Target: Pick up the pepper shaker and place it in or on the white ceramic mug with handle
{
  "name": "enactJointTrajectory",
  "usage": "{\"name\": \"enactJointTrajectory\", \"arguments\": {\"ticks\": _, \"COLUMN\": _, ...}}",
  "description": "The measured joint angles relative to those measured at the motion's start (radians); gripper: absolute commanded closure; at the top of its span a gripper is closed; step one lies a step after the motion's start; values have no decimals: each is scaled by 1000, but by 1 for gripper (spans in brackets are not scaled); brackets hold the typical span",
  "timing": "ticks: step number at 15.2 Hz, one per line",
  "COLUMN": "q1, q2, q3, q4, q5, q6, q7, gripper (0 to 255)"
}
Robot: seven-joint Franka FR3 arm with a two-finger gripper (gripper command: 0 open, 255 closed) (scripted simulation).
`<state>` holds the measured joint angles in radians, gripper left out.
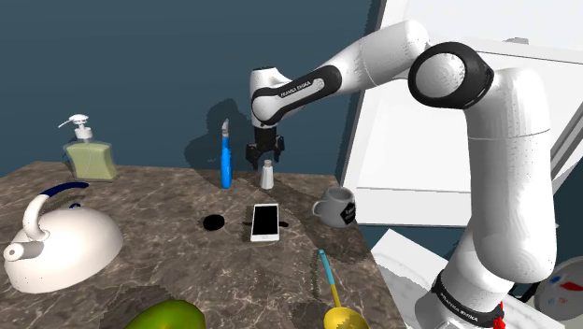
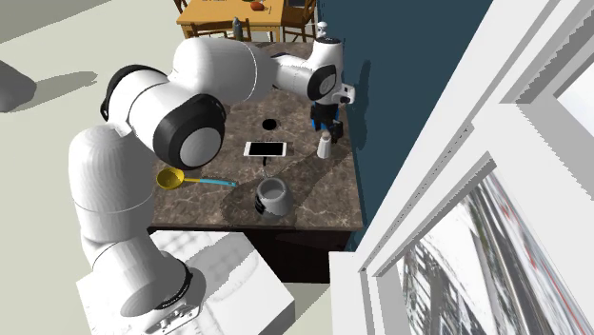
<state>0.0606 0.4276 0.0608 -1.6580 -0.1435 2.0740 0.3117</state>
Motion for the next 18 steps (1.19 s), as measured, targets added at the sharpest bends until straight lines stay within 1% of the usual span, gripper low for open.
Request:
{"name": "enactJointTrajectory", "arguments": {"ticks": 3, "q1": -1, "q2": 11, "q3": -2, "q4": -14, "q5": -2, "q6": 25, "q7": 1, "gripper": 0}}
{"name": "enactJointTrajectory", "arguments": {"ticks": 9, "q1": -2, "q2": 12, "q3": -2, "q4": -16, "q5": -2, "q6": 28, "q7": 1, "gripper": 0}}
{"name": "enactJointTrajectory", "arguments": {"ticks": 10, "q1": -2, "q2": 12, "q3": -2, "q4": -16, "q5": -2, "q6": 28, "q7": 1, "gripper": 255}}
{"name": "enactJointTrajectory", "arguments": {"ticks": 18, "q1": -2, "q2": 12, "q3": -2, "q4": -16, "q5": -2, "q6": 29, "q7": 1, "gripper": 255}}
